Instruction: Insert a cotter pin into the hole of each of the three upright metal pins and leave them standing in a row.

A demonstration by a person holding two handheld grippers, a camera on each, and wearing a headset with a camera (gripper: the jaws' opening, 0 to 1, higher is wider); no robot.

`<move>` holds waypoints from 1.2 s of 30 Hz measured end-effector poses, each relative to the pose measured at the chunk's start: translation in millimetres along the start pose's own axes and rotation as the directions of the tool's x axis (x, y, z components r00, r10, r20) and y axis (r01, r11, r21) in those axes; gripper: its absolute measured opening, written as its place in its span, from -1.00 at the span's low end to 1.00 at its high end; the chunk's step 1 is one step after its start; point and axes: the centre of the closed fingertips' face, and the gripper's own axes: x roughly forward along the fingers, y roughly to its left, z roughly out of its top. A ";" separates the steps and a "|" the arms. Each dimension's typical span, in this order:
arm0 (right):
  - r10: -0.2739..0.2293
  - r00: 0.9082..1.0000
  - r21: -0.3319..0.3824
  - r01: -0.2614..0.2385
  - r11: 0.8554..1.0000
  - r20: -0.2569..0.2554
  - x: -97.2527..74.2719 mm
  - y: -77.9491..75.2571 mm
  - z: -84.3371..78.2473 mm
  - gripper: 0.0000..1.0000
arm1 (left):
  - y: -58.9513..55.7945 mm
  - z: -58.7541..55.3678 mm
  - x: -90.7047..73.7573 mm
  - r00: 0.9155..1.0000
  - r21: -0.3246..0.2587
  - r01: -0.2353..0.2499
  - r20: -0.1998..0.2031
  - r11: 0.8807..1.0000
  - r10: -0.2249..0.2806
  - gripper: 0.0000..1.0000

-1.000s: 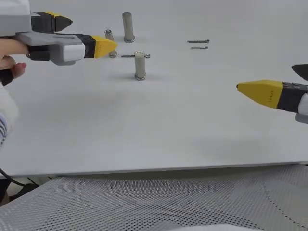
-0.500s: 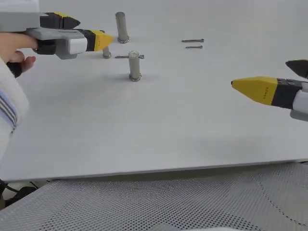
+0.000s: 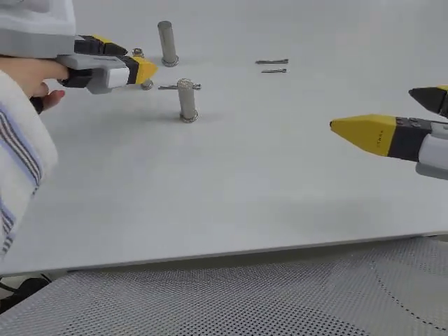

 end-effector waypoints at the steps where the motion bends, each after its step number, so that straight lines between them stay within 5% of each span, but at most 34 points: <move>1: 0.000 1.000 0.000 0.000 1.000 0.001 0.1 0.0 0.1 0.90 | 0.0 -0.4 1.2 1.000 0.000 0.002 -0.001 1.000 -0.002 -0.45; 18: -0.015 1.000 0.012 0.015 1.000 -0.001 -1.3 -3.6 -2.5 0.89 | 4.0 -17.3 20.7 1.000 -0.001 -0.003 -0.024 1.000 0.003 -0.76; 36: -0.021 1.000 0.018 0.021 1.000 -0.002 -2.9 -5.7 -5.1 0.88 | 2.1 -9.8 14.3 1.000 -0.002 0.003 0.003 1.000 -0.003 -0.90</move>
